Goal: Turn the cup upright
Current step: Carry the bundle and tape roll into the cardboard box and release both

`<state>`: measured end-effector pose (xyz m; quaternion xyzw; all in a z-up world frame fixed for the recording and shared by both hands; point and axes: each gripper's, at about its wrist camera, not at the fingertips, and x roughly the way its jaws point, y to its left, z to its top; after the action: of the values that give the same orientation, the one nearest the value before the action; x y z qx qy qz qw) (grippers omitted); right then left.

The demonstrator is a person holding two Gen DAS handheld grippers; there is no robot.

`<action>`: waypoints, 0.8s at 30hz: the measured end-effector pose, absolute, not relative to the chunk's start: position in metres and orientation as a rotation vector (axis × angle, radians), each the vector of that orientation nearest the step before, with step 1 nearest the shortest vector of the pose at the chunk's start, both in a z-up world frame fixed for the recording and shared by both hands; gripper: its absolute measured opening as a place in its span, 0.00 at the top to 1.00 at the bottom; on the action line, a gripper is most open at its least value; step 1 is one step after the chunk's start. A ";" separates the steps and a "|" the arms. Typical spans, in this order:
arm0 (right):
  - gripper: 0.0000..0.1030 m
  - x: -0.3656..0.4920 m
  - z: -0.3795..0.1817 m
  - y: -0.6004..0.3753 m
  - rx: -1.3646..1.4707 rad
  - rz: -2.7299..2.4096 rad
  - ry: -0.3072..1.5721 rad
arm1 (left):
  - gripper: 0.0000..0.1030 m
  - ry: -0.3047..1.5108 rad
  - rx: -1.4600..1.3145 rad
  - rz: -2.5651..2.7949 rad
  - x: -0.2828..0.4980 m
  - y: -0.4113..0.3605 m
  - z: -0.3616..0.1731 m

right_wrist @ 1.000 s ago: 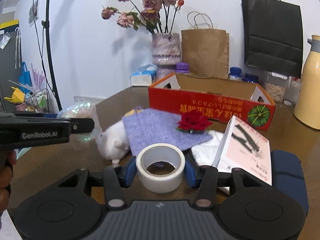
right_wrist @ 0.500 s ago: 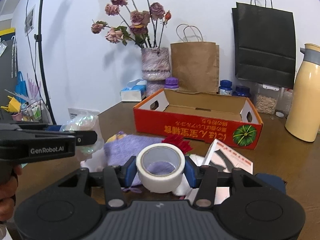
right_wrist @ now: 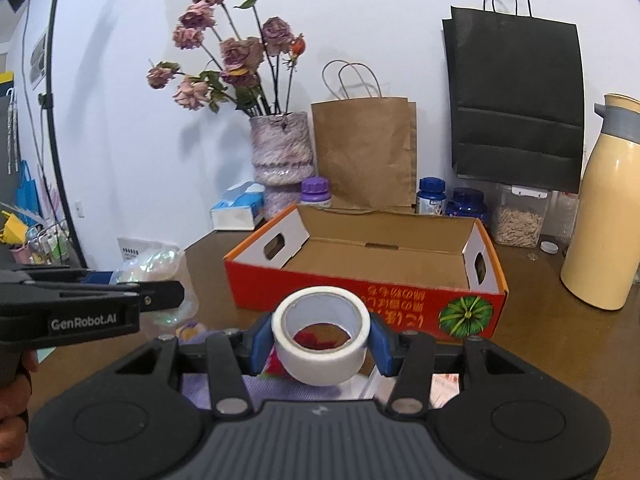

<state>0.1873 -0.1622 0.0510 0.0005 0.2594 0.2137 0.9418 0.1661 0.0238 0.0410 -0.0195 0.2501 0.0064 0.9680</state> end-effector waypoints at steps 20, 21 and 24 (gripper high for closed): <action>0.53 0.306 0.065 -0.157 0.028 0.387 0.581 | 0.60 0.540 -0.042 0.011 0.282 0.016 0.068; 0.53 0.312 0.065 -0.156 0.027 0.384 0.587 | 0.60 0.546 -0.041 0.012 0.289 0.016 0.068; 0.53 0.333 0.062 -0.153 0.014 0.368 0.606 | 0.60 0.566 -0.035 0.021 0.307 0.015 0.065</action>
<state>0.3333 -0.1530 0.0625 0.0070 0.2966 0.1802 0.9378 0.3066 0.0153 0.0650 -0.0174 0.2791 0.0104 0.9600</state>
